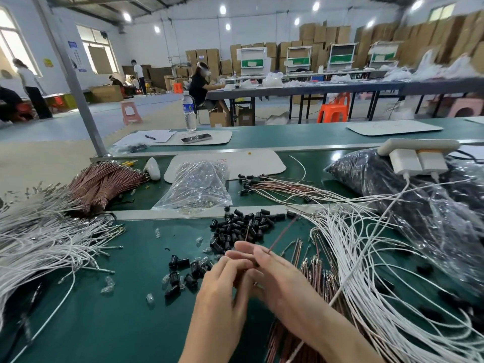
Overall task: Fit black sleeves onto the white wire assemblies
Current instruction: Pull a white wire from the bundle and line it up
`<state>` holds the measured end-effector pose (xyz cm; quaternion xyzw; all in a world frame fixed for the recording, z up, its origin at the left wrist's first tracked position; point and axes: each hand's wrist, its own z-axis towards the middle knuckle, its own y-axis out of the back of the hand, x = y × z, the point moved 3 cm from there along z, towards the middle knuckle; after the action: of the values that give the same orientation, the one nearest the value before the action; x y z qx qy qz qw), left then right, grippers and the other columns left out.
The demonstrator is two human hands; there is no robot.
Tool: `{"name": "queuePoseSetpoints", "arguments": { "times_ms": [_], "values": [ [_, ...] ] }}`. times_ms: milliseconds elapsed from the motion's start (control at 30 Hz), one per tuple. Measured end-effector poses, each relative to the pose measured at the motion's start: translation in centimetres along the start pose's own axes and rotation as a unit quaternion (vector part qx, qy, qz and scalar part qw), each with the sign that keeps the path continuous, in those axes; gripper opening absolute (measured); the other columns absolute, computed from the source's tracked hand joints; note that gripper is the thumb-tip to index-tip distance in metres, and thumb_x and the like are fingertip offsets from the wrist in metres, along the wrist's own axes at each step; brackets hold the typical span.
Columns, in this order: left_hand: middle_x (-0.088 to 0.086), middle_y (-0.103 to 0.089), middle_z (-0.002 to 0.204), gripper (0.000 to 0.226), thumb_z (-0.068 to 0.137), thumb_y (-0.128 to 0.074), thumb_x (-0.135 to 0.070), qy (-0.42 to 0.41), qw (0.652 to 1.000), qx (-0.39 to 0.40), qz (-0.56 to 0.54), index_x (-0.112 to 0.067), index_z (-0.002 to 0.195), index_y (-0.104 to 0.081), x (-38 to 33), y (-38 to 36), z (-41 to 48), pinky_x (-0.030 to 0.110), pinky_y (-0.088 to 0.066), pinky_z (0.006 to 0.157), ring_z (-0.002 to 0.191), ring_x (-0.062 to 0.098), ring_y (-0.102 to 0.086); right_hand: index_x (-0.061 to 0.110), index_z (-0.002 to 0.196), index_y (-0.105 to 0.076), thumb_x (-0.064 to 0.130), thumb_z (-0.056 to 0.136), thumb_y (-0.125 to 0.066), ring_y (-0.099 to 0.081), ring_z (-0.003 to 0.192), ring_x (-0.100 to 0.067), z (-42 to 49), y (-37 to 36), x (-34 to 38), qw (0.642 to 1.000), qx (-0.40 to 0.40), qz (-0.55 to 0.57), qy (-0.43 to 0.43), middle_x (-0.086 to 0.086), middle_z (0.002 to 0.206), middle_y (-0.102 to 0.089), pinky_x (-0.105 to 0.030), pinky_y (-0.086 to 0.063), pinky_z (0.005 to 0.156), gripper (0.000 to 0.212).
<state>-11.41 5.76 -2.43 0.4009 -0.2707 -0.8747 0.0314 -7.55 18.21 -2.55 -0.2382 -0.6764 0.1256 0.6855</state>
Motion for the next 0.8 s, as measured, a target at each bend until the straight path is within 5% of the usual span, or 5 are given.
{"name": "queuePoseSetpoints", "arguments": {
  "times_ms": [267,433,533,700,800],
  "values": [
    [-0.030,-0.051,0.108,0.013,0.097,-0.044,-0.048,0.031,0.998,-0.046,0.003,-0.049,0.108,-0.051,-0.8,0.4,0.2,0.021,-0.045,0.080,0.102,0.001,-0.057,0.009,0.118,-0.061,0.029,0.098,-0.045,-0.070,0.081,-0.022,-0.8,4.9,4.8,0.951,-0.229,0.058,0.198,-0.008,0.085,-0.073,-0.033,-0.060,0.076,0.033],
    [-0.023,-0.064,0.096,0.027,0.102,-0.042,-0.046,0.008,0.986,0.160,0.037,-0.032,0.115,-0.061,-4.9,-4.6,3.9,0.020,-0.053,0.079,0.090,-0.003,-0.060,0.020,0.107,-0.058,0.029,0.110,-0.036,-0.067,0.074,-0.014,-2.7,8.0,7.1,0.834,-0.445,0.013,0.326,0.001,0.078,-0.071,-0.024,-0.056,0.067,0.023],
    [-0.003,-0.071,0.096,0.027,0.104,-0.044,-0.039,-0.008,0.967,0.230,0.107,-0.022,0.105,-0.065,-7.1,-9.1,6.9,0.037,-0.056,0.079,0.088,0.020,-0.066,0.026,0.102,-0.056,0.030,0.111,-0.035,-0.066,0.073,-0.011,-3.2,8.6,7.1,0.791,-0.500,0.010,0.351,-0.002,0.083,-0.067,-0.023,-0.053,0.066,0.023],
    [0.017,-0.066,0.111,0.035,0.103,-0.047,-0.042,0.022,0.915,0.324,0.239,-0.010,0.104,-0.060,-8.0,-14.3,8.9,0.039,-0.040,0.074,0.101,0.039,-0.063,0.029,0.097,-0.053,0.035,0.109,-0.037,-0.063,0.070,-0.012,-3.2,9.1,6.4,0.785,-0.515,0.014,0.345,-0.005,0.085,-0.067,-0.034,-0.048,0.061,0.021],
    [0.020,-0.064,0.116,0.022,0.099,-0.053,-0.033,0.052,0.909,0.346,0.226,-0.011,0.097,-0.057,-8.1,-15.4,9.2,0.040,-0.040,0.075,0.104,0.041,-0.063,0.031,0.095,-0.052,0.034,0.110,-0.036,-0.061,0.069,-0.014,-3.1,9.2,6.5,0.775,-0.524,-0.016,0.353,-0.007,0.084,-0.065,-0.026,-0.048,0.056,0.022]
  ]
}}
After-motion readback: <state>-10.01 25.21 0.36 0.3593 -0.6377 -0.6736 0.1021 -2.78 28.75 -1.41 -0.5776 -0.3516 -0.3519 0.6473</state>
